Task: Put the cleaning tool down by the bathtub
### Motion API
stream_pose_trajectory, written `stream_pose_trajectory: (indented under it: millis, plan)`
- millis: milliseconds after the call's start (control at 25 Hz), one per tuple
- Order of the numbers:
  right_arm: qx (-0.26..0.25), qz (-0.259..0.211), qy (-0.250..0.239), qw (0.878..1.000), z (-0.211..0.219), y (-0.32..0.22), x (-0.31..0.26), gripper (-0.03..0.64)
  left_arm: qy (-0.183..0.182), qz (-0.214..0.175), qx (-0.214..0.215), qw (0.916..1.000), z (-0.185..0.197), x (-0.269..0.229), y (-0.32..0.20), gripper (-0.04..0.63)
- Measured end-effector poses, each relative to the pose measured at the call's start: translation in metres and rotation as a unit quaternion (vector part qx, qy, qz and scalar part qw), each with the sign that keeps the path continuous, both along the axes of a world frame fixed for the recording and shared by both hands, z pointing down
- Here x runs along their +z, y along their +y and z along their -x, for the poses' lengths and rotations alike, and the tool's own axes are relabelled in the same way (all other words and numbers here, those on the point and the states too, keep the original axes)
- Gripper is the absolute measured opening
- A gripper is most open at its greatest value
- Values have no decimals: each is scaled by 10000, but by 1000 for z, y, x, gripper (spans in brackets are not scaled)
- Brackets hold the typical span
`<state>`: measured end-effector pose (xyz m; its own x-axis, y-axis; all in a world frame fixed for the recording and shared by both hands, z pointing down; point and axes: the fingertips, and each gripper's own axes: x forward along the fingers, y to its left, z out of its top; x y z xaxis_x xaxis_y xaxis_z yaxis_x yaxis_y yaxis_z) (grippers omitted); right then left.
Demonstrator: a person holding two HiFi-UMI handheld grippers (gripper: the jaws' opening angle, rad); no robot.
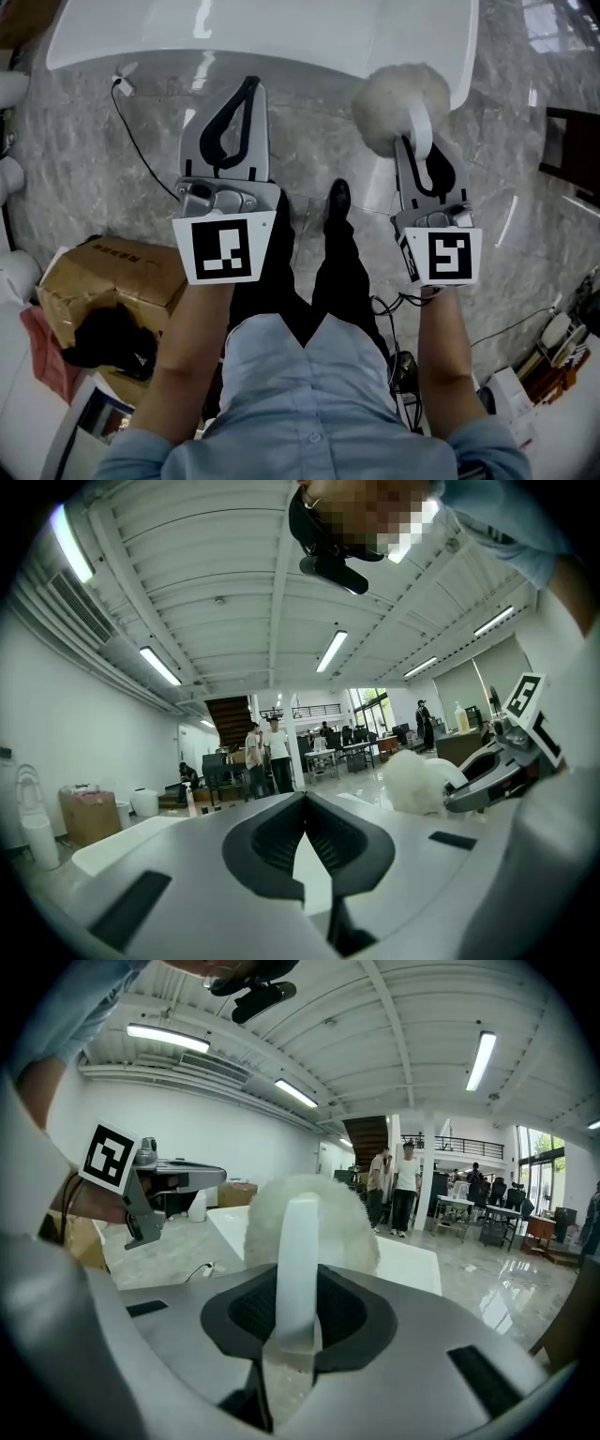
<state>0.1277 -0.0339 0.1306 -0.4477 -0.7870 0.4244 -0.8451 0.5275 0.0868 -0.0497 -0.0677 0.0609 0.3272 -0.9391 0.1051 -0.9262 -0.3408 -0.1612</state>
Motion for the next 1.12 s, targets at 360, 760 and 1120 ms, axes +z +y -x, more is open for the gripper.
stream_pose_trajectory:
  millis: [360,760,1120]
  plan:
    - [-491,162,93,9986,22,-9,92,95,-13,238,147,9996,-2,96,-9,15]
    - [-897,513,100,9946,32,-12,196,95,150,522,76,9985,-8,194,-15,15]
    - [-1328,744,294,9879,28,-6,285,95,219,602,117,9979,-18,271,-21,15]
